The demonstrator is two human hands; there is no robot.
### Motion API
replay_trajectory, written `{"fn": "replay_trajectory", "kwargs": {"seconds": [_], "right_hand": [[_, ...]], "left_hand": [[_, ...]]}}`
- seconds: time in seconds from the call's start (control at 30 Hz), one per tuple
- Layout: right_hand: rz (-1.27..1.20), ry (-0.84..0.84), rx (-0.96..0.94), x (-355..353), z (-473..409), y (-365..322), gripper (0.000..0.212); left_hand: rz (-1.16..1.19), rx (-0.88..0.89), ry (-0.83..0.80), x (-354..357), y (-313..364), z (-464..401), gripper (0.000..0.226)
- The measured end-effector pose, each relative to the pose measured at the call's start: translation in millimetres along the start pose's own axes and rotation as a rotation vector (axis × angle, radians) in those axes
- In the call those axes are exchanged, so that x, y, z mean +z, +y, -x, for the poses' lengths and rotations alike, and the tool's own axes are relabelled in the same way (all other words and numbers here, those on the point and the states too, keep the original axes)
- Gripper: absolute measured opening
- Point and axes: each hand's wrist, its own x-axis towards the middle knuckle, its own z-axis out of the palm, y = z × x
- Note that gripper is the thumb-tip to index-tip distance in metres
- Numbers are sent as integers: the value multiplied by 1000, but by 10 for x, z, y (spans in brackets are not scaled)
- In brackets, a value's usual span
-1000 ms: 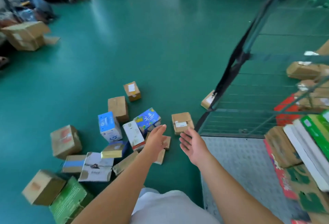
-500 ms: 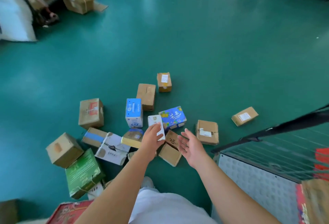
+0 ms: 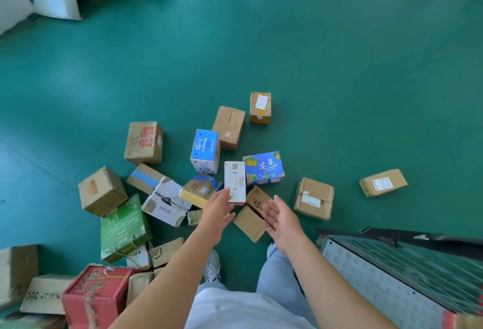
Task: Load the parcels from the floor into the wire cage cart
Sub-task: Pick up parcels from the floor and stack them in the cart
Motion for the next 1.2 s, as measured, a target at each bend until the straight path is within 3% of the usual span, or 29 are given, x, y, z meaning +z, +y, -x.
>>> {"fn": "replay_trajectory", "kwargs": {"seconds": [0.33, 0.47, 0.53, 0.63, 0.83, 1.03, 1.2], "right_hand": [[203, -22, 99, -408, -1234, -1266, 27], [317, -10, 152, -453, -1815, -1482, 23], [363, 1, 174, -445, -2134, -1498, 23], [410, 26, 211, -426, -2732, -1383, 23], [491, 42, 288, -325, -3872, -841, 25], [590, 11, 367, -120, -4897, -187, 33], [696, -29, 390, 58, -5634, 258, 23]], "left_hand": [[18, -81, 162, 1228, 65, -746, 26], [10, -124, 211, 1457, 18, -1238, 12], [5, -151, 218, 1485, -47, -1533, 15], [-29, -209, 224, 1428, -248, -2134, 21], [-153, -280, 228, 1197, -671, -3405, 11], [-375, -311, 298, 791, -1044, -4613, 46], [-537, -261, 376, 478, -1286, -5377, 68]]}}
